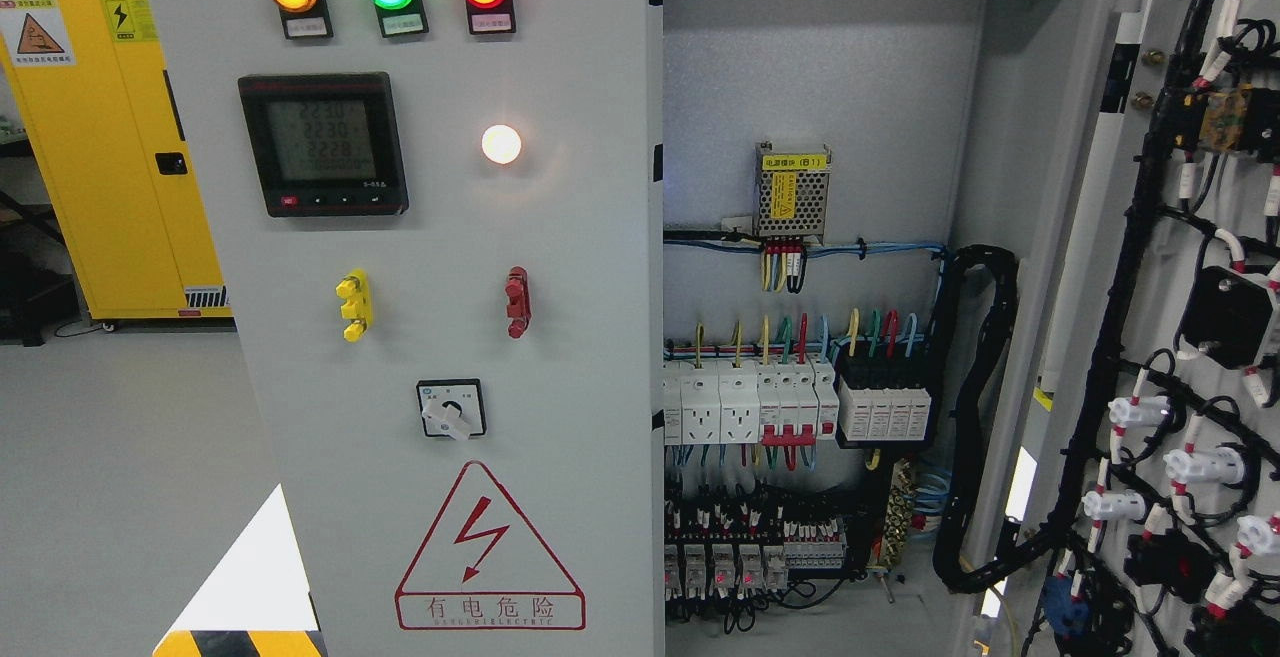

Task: Open door with both hands

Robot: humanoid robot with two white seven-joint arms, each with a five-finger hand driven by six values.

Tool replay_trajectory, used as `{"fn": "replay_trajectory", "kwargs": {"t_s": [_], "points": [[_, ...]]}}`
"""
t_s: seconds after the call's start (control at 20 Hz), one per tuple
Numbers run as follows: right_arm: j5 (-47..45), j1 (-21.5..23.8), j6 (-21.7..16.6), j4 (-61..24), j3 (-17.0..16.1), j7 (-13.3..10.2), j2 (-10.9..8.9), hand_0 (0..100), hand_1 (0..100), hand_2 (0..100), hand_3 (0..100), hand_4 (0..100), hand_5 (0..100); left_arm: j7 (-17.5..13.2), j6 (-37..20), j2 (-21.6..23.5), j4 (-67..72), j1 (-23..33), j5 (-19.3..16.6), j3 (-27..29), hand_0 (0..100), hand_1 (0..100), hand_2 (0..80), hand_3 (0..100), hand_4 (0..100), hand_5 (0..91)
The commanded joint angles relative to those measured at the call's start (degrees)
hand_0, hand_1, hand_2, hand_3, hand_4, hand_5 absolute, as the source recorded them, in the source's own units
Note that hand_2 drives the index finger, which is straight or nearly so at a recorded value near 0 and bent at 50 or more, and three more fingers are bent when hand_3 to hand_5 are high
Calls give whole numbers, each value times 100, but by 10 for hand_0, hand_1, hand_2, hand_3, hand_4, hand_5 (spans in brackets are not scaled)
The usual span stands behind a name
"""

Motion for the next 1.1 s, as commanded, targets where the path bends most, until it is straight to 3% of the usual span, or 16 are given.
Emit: {"fn": "replay_trajectory", "kwargs": {"t_s": [0.0, 0.15, 0.4, 0.55, 0.8, 1.05], "points": [[-15, -7, -4, -234, -27, -11, -167, 202, 122, 0, 0, 0, 0, -26, -23, -51, 436, 174, -72, 48, 0, 0, 0, 0, 0, 0], [-24, 509, -4, -1819, -18, -11, -228, 201, 121, 0, 0, 0, 0, -17, -49, -51, 444, 174, -55, 65, 0, 0, 0, 0, 0, 0], [-33, 2082, -4, -6363, -10, -11, -720, 201, 121, 0, 0, 0, 0, -26, -225, -51, 435, 183, -55, 74, 0, 0, 0, 0, 0, 0], [-42, 2742, -4, -8367, 52, -11, -782, 201, 121, 0, 0, 0, 0, -26, -225, -51, 435, 183, -55, 74, 0, 0, 0, 0, 0, 0], [-42, 3052, -39, -10006, 359, -2, -843, 201, 121, 0, 0, 0, 0, -26, -225, -34, 427, 183, -63, 57, 0, 0, 0, 0, 0, 0], [-42, 2991, -662, -11115, 526, -11, -984, 201, 121, 0, 0, 0, 0, -26, -225, -25, 427, 183, -72, 48, 0, 0, 0, 0, 0, 0]]}}
